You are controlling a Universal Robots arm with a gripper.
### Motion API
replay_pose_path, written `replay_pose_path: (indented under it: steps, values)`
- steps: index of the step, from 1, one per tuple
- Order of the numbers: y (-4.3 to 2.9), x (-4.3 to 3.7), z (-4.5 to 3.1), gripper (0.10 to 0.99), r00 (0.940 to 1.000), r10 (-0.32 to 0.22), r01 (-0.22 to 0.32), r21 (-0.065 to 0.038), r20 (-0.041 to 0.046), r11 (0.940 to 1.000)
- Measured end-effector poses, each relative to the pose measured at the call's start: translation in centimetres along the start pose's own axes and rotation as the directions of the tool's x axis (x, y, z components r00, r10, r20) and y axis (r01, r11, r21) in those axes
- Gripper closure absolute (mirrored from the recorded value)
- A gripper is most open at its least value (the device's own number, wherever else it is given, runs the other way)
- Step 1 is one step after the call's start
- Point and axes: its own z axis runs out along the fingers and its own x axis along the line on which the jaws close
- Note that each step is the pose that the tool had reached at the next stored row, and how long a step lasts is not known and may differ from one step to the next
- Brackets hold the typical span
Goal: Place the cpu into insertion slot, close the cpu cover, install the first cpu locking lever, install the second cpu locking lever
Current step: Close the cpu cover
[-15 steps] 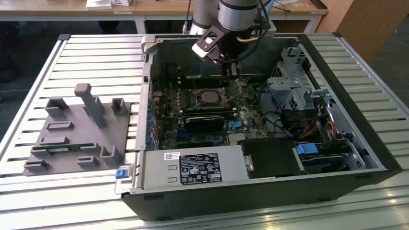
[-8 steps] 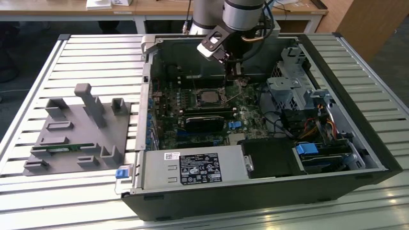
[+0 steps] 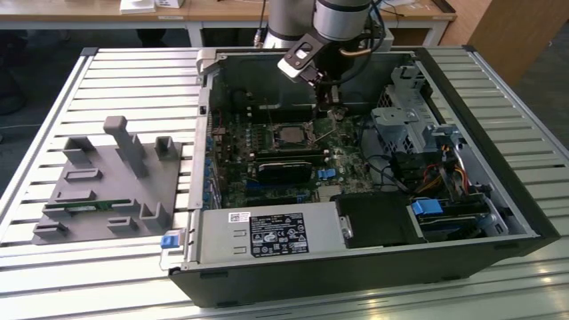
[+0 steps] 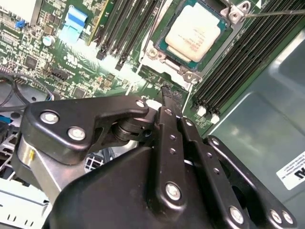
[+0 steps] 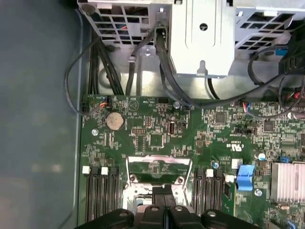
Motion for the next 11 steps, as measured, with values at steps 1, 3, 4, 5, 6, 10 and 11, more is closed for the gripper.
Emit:
replay_pose_path:
  steps: [1,3,4,5,6,10,11]
  values:
    - [0.13,0.0,0.0,0.98,1.0,0.0,0.0,0.0,0.0001,1.0]
    - [0.45,-0.01,0.0,0.98,1.0,0.0,0.0,0.0,0.0001,1.0]
    - [0.64,-0.01,0.01,0.98,1.0,0.0,0.0,0.0,-0.0001,1.0]
    - [1.08,-0.01,0.03,0.98,1.0,0.0,0.0,0.0,0.0001,1.0]
    - [1.24,0.01,0.05,0.98,1.0,0.0,0.0,0.0,0.0002,1.0]
    - [1.75,0.21,0.17,0.98,1.0,0.0,0.0,0.0,0.0003,1.0]
    - [1.93,0.23,0.21,0.98,1.0,0.0,0.0,0.0,0.0,1.0]
